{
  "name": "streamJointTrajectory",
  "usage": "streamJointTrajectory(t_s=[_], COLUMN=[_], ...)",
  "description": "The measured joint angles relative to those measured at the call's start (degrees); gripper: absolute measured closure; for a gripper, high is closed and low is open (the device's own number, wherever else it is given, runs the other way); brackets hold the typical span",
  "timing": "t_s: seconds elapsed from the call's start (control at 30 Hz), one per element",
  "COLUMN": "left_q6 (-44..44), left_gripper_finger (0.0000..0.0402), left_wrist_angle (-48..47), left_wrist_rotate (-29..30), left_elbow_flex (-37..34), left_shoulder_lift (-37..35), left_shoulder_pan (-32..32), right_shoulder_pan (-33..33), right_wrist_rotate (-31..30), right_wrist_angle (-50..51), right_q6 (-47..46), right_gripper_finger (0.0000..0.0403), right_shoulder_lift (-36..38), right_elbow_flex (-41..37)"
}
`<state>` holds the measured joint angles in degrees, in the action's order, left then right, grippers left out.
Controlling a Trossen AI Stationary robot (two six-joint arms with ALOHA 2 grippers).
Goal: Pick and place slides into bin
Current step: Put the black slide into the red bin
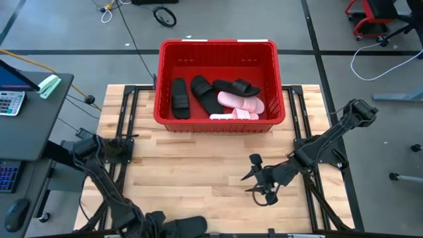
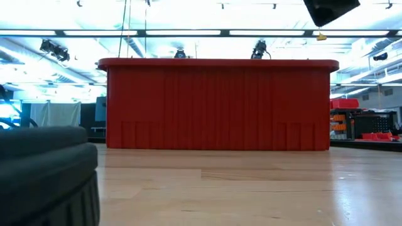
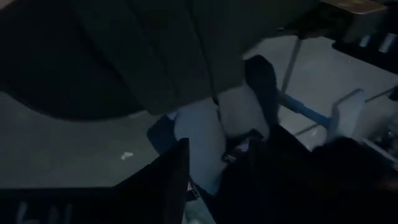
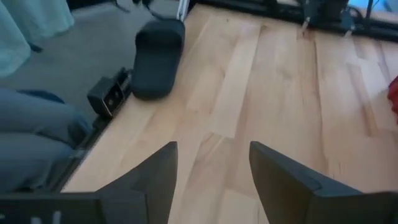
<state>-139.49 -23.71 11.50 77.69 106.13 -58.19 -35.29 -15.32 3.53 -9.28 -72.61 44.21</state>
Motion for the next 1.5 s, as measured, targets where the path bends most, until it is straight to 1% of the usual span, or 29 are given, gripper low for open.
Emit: streamJointTrajectory(t_s=[0.1, 0.33, 0.43, 0.6, 0.7, 0.9, 1.27, 1.4, 1.5], left_q6=[-0.2, -0.9, -1.0, -0.9, -0.8, 0.7, 2.5, 3.9, 4.1], left_gripper_finger=[0.0232, 0.0232, 0.0232, 0.0232, 0.0232, 0.0232, 0.0232, 0.0232, 0.0232], left_wrist_angle=[0.0, -1.0, -4.5, -10.4, -10.4, -9.3, -9.3, -9.4, -9.4], left_wrist_rotate=[-0.5, -4.9, -6.0, -4.1, -3.2, 2.2, 2.5, 4.4, 4.5], left_elbow_flex=[0.0, 0.0, 0.0, -0.2, -0.4, -0.4, -0.4, -0.4, -0.4], left_shoulder_lift=[1.5, 3.6, 3.6, 3.6, 3.7, 3.8, 3.8, 3.8, 3.8], left_shoulder_pan=[-0.6, -1.7, -2.0, -1.8, -1.5, -0.4, 1.6, 2.5, 3.4], right_shoulder_pan=[-0.1, -0.2, -0.2, -0.1, -0.1, -0.1, -0.1, -0.1, -0.1], right_wrist_rotate=[0.0, 0.0, 0.0, 0.4, 0.4, 0.4, 0.4, 0.4, 0.4], right_wrist_angle=[-1.3, -3.7, -4.8, -5.6, -5.7, -6.0, -5.9, -5.9, -5.9], right_q6=[0.6, 3.8, 4.8, 5.4, 6.0, 6.0, 5.9, 5.8, 5.8], right_gripper_finger=[0.0197, 0.0197, 0.0197, 0.0197, 0.0197, 0.0197, 0.0197, 0.0197, 0.0197], right_shoulder_lift=[1.4, 2.0, 1.9, 2.0, 2.0, 2.0, 2.0, 2.0, 2.0], right_elbow_flex=[-0.6, -0.5, -0.5, -0.5, -0.5, -0.5, -0.5, -0.5, -0.5])
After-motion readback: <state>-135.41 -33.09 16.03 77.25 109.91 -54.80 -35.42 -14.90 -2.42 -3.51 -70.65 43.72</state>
